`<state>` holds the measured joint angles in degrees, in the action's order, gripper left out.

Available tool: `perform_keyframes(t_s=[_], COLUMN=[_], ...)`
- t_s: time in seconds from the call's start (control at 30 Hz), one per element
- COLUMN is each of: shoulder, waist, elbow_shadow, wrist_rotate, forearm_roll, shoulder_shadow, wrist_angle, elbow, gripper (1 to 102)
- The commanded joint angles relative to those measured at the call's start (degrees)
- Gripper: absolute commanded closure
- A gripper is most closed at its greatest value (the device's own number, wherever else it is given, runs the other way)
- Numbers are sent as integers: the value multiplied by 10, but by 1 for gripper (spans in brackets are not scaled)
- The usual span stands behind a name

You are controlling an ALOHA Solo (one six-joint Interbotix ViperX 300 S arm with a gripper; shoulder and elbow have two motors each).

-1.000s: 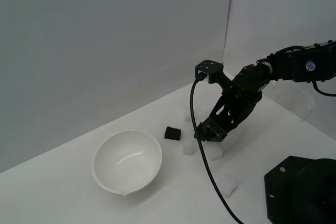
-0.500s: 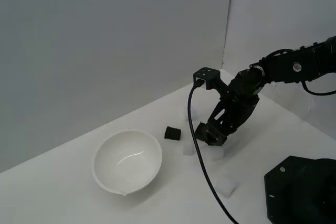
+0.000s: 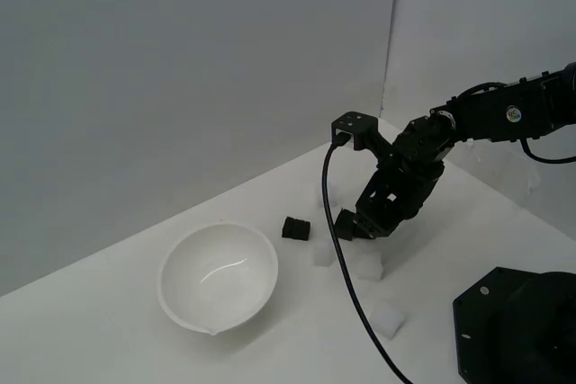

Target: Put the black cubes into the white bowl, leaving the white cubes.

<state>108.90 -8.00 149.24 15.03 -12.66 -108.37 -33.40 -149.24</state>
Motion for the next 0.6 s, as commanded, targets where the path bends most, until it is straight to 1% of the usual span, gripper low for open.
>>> perform_keyframes(t_s=[0.0,0.13,0.23,0.33,0.47,0.57], shoulder=[21,22,26,45,102,149], waist=[-10,-10,-10,-10,-10,-10], elbow_shadow=[-13,-12,-13,-13,-18,-34], wrist_rotate=[11,10,11,10,10,7], forearm_roll=[-3,3,5,10,10,10], shoulder_shadow=[-25,-26,-31,-49,-107,-154], wrist_angle=[-1,-2,-11,-34,-59,-84], elbow=[11,11,11,12,18,32], gripper=[90,100,100,100,100,100])
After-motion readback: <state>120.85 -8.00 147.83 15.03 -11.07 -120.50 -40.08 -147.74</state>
